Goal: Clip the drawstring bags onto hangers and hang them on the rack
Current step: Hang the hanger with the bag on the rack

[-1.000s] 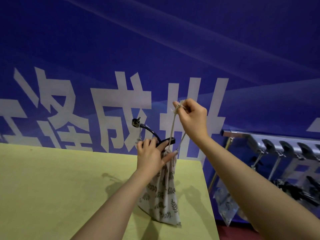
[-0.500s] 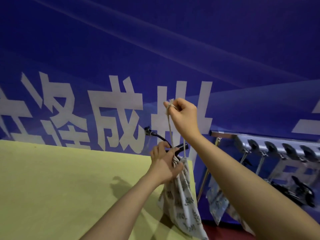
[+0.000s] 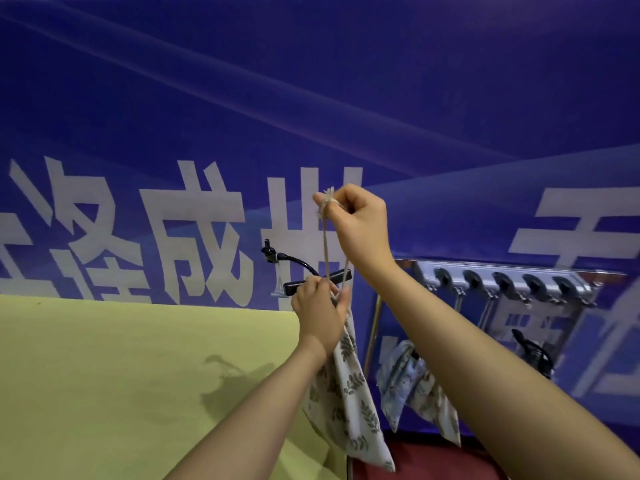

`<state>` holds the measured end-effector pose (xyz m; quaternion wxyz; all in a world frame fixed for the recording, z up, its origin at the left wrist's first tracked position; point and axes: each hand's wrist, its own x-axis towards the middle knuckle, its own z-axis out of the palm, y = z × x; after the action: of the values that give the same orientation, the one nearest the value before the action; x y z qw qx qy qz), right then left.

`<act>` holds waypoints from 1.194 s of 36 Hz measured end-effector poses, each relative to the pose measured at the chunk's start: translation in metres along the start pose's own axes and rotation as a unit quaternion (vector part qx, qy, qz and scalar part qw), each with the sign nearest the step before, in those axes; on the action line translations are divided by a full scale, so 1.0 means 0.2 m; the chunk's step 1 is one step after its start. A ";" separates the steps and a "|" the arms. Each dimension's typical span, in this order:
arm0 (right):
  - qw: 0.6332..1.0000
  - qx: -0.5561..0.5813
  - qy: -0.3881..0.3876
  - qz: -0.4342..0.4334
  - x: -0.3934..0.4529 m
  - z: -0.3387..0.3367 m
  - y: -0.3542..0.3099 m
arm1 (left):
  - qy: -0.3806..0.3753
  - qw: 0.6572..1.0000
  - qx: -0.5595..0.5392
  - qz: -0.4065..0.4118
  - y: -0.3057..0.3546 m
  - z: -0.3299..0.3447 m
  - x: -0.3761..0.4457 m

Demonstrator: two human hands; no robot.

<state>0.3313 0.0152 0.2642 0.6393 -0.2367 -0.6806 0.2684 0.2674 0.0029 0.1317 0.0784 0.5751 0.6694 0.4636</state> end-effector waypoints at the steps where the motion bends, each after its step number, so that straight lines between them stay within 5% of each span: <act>1: 1.000 0.008 0.008 0.003 -0.01 -0.03 0.00 | -0.002 1.000 0.005 0.009 0.02 0.02 -0.02; 8: 0.998 0.008 0.059 0.006 -0.11 -0.25 -0.05 | -0.085 0.992 -0.094 0.008 0.09 0.14 -0.18; 12: 0.996 -0.002 0.082 0.030 -0.16 -0.38 -0.04 | -0.142 0.988 0.018 0.063 0.07 0.20 -0.24; 16: 0.994 -0.017 0.097 0.045 -0.21 -0.48 -0.03 | -0.186 0.981 0.000 0.055 0.09 0.28 -0.30; 20: 0.992 -0.051 0.100 0.063 -0.24 -0.57 0.00 | -0.270 0.955 -0.126 0.002 0.16 0.34 -0.34; 33: 0.964 -0.186 0.082 0.171 -0.36 -0.87 0.24 | -0.419 0.901 -0.107 0.028 0.27 0.67 -0.28; 36: 0.946 -0.230 0.098 0.208 -0.38 -0.98 0.31 | -0.419 0.902 -0.105 0.013 0.30 0.79 -0.28; 43: 0.918 -0.223 0.136 0.298 -0.44 -1.14 0.44 | -0.273 0.952 -0.136 0.041 0.36 1.02 -0.34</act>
<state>0.5635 0.0367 0.1476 0.5464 -0.5993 -0.5276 0.2529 0.4708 0.0479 0.0402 0.3164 0.6904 0.5293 0.3782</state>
